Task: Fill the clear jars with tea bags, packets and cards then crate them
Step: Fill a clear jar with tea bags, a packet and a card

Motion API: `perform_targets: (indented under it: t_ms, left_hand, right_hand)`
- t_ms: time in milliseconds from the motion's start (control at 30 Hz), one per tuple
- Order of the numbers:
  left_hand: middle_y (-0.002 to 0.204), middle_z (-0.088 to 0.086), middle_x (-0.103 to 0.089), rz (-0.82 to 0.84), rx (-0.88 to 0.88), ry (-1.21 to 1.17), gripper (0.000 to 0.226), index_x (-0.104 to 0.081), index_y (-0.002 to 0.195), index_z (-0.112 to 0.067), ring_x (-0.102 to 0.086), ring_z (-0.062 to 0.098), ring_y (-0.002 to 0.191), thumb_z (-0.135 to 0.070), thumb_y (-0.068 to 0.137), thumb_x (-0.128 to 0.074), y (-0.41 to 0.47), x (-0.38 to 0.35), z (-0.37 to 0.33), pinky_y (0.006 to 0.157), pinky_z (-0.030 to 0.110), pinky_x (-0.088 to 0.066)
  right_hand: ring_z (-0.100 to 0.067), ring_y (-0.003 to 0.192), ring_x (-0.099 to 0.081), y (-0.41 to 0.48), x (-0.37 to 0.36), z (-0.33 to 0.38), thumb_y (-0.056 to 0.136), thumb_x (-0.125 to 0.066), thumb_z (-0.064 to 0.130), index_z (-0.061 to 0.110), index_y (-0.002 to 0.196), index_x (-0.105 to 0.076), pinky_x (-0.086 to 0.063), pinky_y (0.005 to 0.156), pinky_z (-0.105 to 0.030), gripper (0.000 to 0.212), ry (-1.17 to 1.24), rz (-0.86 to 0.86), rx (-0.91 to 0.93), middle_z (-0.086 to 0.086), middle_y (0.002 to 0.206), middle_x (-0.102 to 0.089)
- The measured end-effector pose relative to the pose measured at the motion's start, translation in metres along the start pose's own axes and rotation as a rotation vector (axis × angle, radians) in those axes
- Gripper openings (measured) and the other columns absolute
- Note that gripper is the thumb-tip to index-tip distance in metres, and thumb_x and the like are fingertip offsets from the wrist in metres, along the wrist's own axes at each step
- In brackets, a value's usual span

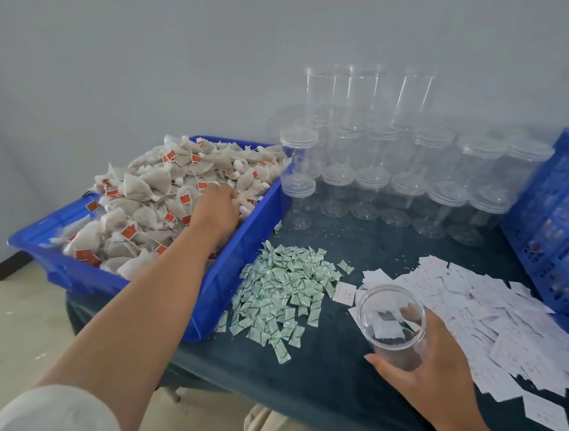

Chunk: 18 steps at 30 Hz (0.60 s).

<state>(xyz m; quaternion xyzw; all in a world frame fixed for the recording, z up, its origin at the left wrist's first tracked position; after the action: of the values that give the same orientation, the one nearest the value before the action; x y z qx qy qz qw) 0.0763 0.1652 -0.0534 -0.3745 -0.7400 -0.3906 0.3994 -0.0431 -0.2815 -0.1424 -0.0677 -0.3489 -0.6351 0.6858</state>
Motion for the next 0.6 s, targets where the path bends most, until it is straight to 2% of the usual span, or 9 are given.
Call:
perform_targets:
  t_ms: [100,167,233,300,333,400,467,533,600]
  left_hand:
    - [0.103,-0.001,-0.071,-0.158,0.081,-0.238,0.022,-0.067,0.123,-0.016,-0.064,0.013,0.075,-0.020,0.103,-0.059,-0.003,0.022,0.009,0.063,0.029,-0.047]
    - [0.115,-0.004,-0.070,-0.174,0.128,-0.399,0.026,-0.066,0.126,-0.020,-0.064,0.009,0.075,-0.021,0.102,-0.058,-0.005,0.032,0.011,0.065,0.028,-0.050]
    - [0.128,-0.009,-0.064,-0.153,0.130,-0.568,0.037,-0.059,0.135,-0.026,-0.062,0.004,0.062,-0.021,0.098,-0.056,-0.006,0.040,0.006,0.056,0.026,-0.051]
    - [0.124,-0.017,-0.062,-0.095,0.126,-0.694,0.052,-0.052,0.145,-0.034,-0.056,0.000,0.050,-0.020,0.095,-0.052,-0.008,0.046,-0.003,0.048,0.022,-0.047]
    - [0.117,-0.018,-0.066,-0.059,0.133,-0.754,0.053,-0.054,0.145,-0.034,-0.062,0.001,0.056,-0.019,0.095,-0.050,-0.010,0.046,-0.009,0.052,0.024,-0.051]
    - [0.106,-0.010,-0.075,-0.019,0.190,-0.894,0.042,-0.064,0.134,-0.028,-0.075,0.010,0.082,-0.017,0.098,-0.048,-0.014,0.044,-0.014,0.078,0.033,-0.062]
    - [0.105,-0.003,-0.077,-0.019,0.293,-1.045,0.029,-0.070,0.119,-0.019,-0.076,0.011,0.087,-0.012,0.097,-0.051,-0.019,0.042,-0.012,0.096,0.038,-0.061]
    - [0.114,0.008,-0.075,-0.001,0.367,-1.282,0.025,-0.069,0.116,-0.005,-0.074,0.008,0.085,-0.003,0.097,-0.053,-0.025,0.043,-0.012,0.089,0.029,-0.062]
    - [0.121,0.017,-0.071,0.012,0.375,-1.542,0.027,-0.063,0.120,0.004,-0.076,0.011,0.088,0.007,0.097,-0.050,-0.030,0.054,-0.018,0.076,0.022,-0.060]
  right_hand:
    - [0.013,0.113,-0.060,0.002,0.002,0.003,0.048,-0.085,0.079,0.072,0.126,-0.040,-0.046,0.084,-0.018,0.091,-0.003,-0.007,0.003,0.040,0.125,-0.058]
    - [0.018,0.112,-0.058,0.002,0.004,0.003,0.049,-0.085,0.077,0.073,0.125,-0.040,-0.045,0.082,-0.016,0.088,-0.003,-0.019,0.003,0.042,0.123,-0.058]
    - [0.020,0.112,-0.056,0.002,0.005,0.003,0.050,-0.084,0.077,0.073,0.126,-0.039,-0.044,0.080,-0.015,0.088,-0.004,-0.028,0.003,0.043,0.122,-0.057]
    - [0.021,0.113,-0.055,0.001,0.005,0.002,0.050,-0.084,0.077,0.074,0.127,-0.038,-0.043,0.080,-0.014,0.090,0.005,-0.037,-0.002,0.043,0.124,-0.057]
    - [0.020,0.114,-0.055,0.002,0.006,0.002,0.050,-0.084,0.079,0.074,0.128,-0.037,-0.044,0.081,-0.014,0.091,0.010,-0.043,-0.005,0.043,0.125,-0.057]
    - [0.014,0.113,-0.059,0.003,0.007,0.003,0.051,-0.083,0.087,0.073,0.127,-0.038,-0.046,0.081,-0.015,0.089,0.015,-0.051,-0.001,0.040,0.124,-0.058]
    - [0.004,0.109,-0.064,0.004,0.007,0.002,0.049,-0.073,0.099,0.069,0.124,-0.040,-0.049,0.083,-0.020,0.087,0.012,-0.055,-0.001,0.038,0.124,-0.058]
    - [-0.004,0.109,-0.065,0.003,0.007,0.000,0.048,-0.072,0.099,0.061,0.126,-0.042,-0.053,0.086,-0.027,0.093,0.005,-0.058,-0.002,0.035,0.122,-0.060]
    - [-0.010,0.112,-0.066,0.002,0.007,-0.003,0.050,-0.082,0.087,0.049,0.132,-0.047,-0.056,0.091,-0.034,0.097,-0.005,-0.070,0.004,0.031,0.124,-0.061]
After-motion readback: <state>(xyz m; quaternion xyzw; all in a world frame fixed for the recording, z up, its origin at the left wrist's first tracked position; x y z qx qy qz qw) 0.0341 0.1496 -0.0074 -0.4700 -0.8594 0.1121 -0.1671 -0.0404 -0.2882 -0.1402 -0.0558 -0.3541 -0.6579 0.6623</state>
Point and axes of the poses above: each hand's wrist, its own y-axis towards the middle knuckle, its own x-axis out of the back of the hand, z = x × y, the point moved 8 cm from there along y, towards the middle knuckle
